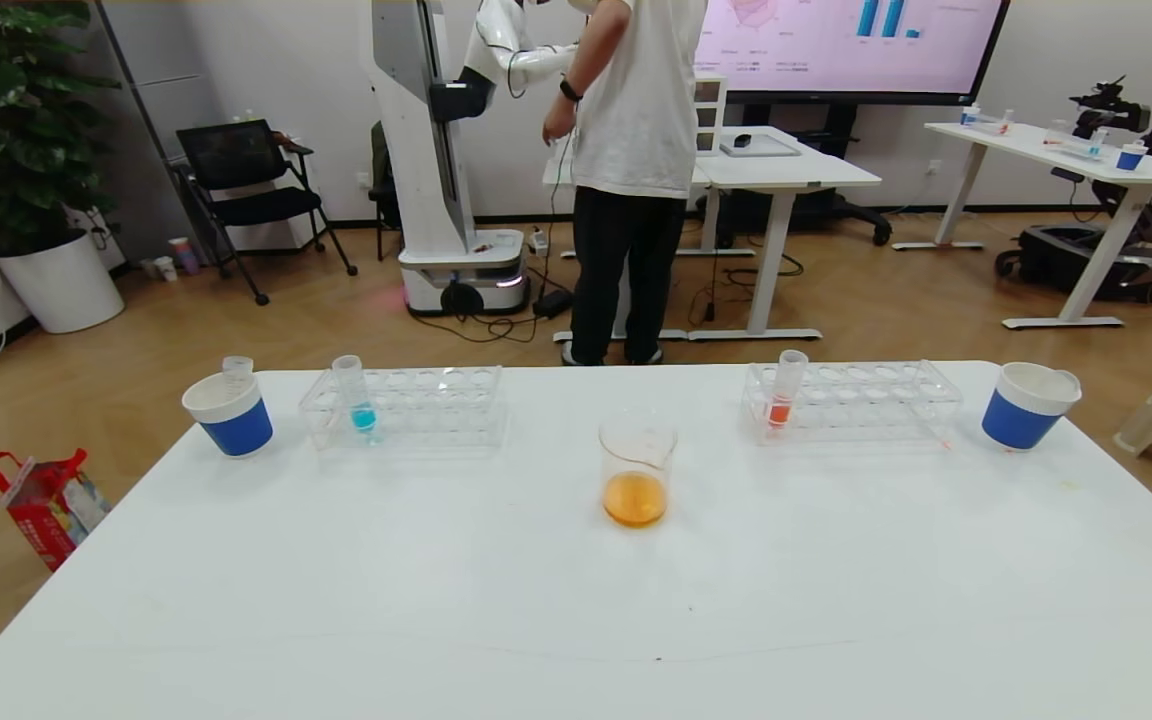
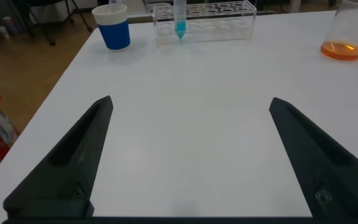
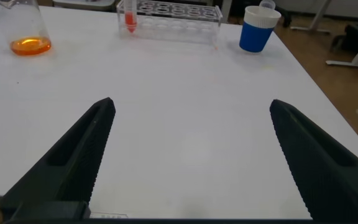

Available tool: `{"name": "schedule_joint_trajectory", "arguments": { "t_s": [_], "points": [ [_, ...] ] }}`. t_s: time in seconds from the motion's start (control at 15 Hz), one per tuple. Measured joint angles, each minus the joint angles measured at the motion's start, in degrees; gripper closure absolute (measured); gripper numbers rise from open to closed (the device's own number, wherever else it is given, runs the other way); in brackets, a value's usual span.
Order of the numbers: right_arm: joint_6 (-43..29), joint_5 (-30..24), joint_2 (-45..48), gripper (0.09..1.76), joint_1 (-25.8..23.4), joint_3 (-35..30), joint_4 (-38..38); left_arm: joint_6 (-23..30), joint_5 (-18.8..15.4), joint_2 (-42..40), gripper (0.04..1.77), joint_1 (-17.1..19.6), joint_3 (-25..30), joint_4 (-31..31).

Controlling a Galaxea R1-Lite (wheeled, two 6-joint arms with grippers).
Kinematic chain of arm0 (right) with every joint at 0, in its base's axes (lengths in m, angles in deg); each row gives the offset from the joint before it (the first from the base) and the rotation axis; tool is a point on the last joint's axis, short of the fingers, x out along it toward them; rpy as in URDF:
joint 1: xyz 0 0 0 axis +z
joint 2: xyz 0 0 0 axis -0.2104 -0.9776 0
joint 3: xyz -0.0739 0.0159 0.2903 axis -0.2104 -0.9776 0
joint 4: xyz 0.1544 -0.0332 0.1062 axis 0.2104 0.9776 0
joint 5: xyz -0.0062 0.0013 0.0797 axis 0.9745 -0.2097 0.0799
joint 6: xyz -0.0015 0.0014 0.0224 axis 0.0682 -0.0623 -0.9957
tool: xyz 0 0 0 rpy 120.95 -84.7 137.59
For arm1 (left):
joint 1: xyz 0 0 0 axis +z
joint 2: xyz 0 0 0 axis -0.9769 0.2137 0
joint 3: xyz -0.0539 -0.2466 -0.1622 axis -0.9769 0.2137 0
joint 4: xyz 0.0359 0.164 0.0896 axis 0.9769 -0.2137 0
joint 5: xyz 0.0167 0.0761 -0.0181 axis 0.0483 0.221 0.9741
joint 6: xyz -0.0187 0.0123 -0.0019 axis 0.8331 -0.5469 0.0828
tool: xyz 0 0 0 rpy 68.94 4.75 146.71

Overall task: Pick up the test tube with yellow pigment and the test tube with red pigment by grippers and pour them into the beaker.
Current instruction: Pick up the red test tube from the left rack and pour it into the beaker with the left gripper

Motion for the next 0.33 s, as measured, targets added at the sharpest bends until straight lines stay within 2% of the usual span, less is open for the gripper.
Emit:
{"name": "schedule_joint_trajectory", "arguments": {
  "t_s": [0.33],
  "points": [
    [0.13,0.0,0.0,0.11,0.0,0.0,0.05,1.66,0.13,0.0,0.06,-0.02,0.1,0.06]
  ]
}}
